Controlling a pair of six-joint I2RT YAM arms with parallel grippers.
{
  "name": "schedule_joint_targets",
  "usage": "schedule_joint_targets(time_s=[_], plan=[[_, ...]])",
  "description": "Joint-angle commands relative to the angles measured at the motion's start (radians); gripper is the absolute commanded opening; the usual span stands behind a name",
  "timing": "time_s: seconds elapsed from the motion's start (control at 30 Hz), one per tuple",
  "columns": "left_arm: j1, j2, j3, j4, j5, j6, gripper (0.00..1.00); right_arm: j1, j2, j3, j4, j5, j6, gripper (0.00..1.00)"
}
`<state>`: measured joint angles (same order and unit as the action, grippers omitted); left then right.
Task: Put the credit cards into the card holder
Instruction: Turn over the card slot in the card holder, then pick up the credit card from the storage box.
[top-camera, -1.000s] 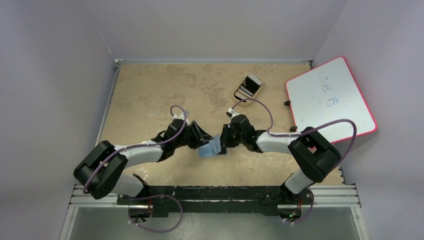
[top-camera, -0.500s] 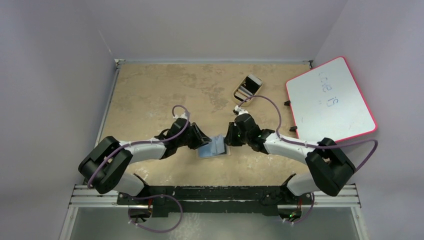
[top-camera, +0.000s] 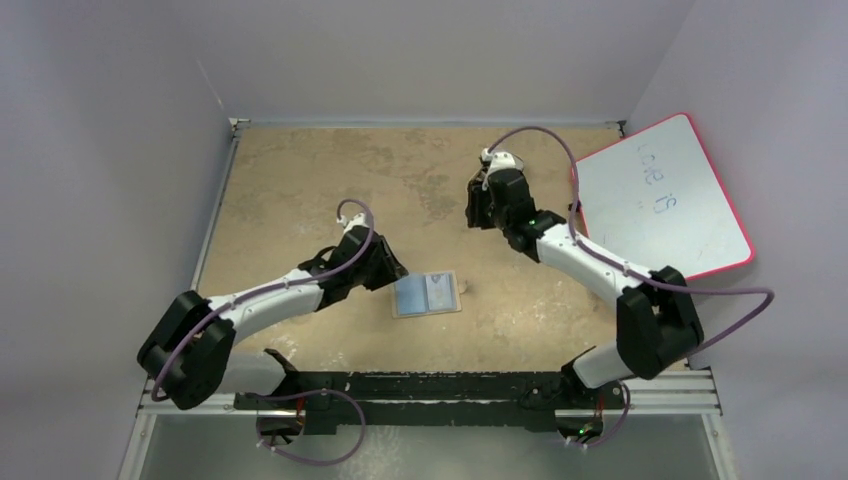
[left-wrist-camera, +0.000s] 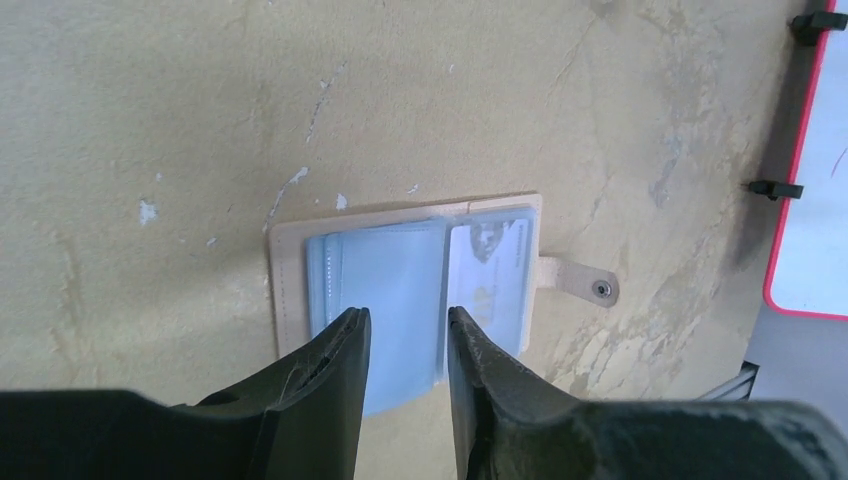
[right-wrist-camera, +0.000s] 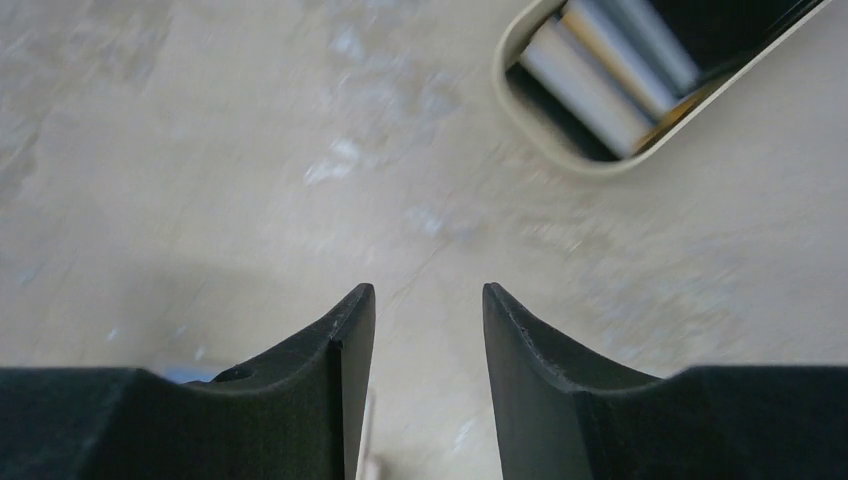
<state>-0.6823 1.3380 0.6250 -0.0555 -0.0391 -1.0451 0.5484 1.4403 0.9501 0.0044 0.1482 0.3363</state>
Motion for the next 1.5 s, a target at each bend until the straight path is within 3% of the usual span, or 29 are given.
schedule_joint_targets(time_s=[0.0, 0.13, 0.17, 0.3, 0.63, 0.93, 1.47], plan=[[-0.005, -0.117, 0.042, -0.072, -0.066, 0.093, 0.37, -0.063, 0.1, 0.143, 0.052, 0.107, -0.246, 0.48], [-0.005, -0.213, 0.066, -0.126, -0.079, 0.155, 0.48, -0.123, 0.22, 0.272, 0.038, 0.128, -0.351, 0.48], [-0.005, -0.233, 0.078, -0.141, -0.078, 0.171, 0.57, -0.131, 0.252, 0.315, 0.029, 0.14, -0.377, 0.48], [-0.005, -0.291, 0.128, -0.228, -0.074, 0.242, 0.64, -0.162, 0.366, 0.415, 0.014, 0.189, -0.486, 0.48], [-0.004, -0.372, 0.226, -0.396, -0.065, 0.423, 0.68, -0.244, 0.556, 0.631, -0.038, 0.217, -0.614, 0.56], [-0.005, -0.414, 0.212, -0.407, -0.069, 0.425, 0.68, -0.247, 0.669, 0.697, 0.01, 0.245, -0.715, 0.6], [-0.005, -0.433, 0.221, -0.41, -0.089, 0.436, 0.68, -0.254, 0.8, 0.793, 0.035, 0.405, -0.817, 0.53]])
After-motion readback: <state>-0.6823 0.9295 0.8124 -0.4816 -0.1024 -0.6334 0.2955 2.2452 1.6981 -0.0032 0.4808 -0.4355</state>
